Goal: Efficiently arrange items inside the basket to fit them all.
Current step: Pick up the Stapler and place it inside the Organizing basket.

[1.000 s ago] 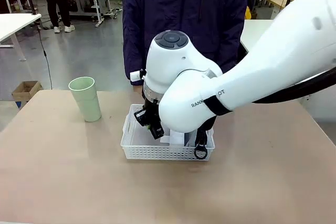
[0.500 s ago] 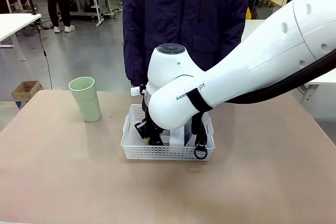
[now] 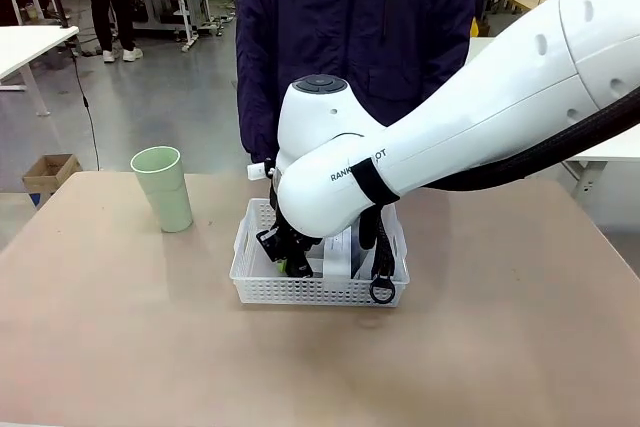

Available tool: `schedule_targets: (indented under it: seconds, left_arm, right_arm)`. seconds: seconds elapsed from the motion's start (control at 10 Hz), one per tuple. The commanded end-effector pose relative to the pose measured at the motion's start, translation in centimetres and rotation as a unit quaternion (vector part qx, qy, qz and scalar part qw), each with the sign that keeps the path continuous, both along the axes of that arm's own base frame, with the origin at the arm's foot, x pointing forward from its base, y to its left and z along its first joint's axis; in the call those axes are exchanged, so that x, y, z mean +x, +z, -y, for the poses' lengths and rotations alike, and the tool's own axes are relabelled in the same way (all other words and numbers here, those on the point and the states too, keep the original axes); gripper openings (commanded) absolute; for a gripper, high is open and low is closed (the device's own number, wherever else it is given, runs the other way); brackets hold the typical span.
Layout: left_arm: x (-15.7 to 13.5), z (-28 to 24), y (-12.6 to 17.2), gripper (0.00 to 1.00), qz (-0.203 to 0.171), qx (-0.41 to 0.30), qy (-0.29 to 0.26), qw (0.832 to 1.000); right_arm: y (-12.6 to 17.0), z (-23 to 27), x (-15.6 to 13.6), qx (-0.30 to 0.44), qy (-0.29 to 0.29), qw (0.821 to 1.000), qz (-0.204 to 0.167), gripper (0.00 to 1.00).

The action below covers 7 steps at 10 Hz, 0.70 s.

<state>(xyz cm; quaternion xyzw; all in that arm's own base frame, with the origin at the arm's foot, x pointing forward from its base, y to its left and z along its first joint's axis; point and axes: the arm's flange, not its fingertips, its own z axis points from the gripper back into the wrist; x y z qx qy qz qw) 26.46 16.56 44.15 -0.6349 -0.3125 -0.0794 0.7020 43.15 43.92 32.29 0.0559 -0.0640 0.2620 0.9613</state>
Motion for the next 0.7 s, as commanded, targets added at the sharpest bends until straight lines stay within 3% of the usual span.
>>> schedule_targets:
  seconds: [0.0, 0.2, 0.3, 0.6]
  left_arm:
    - [-0.09, 0.11, 0.16, 1.0, 0.013, -0.005, 0.0, 1.0]
    - [-0.09, 0.11, 0.16, 1.0, 0.013, -0.005, 0.0, 1.0]
    - [-0.09, 0.11, 0.16, 1.0, 0.013, -0.005, 0.0, 1.0]
    - [-0.09, 0.11, 0.16, 1.0, 0.013, -0.005, 0.0, 1.0]
  right_arm:
    - [0.32, 0.04, 0.27, 0.01, 0.01, 1.0, 0.001, 0.37]
    - [0.37, 0.09, 0.26, 0.006, 0.01, 1.0, 0.008, 0.94]
    - [0.35, 0.08, 0.28, 0.004, 0.01, 1.0, 0.009, 1.0]
    - [0.78, 0.6, 0.31, 0.008, 0.008, 1.0, 0.02, 1.0]
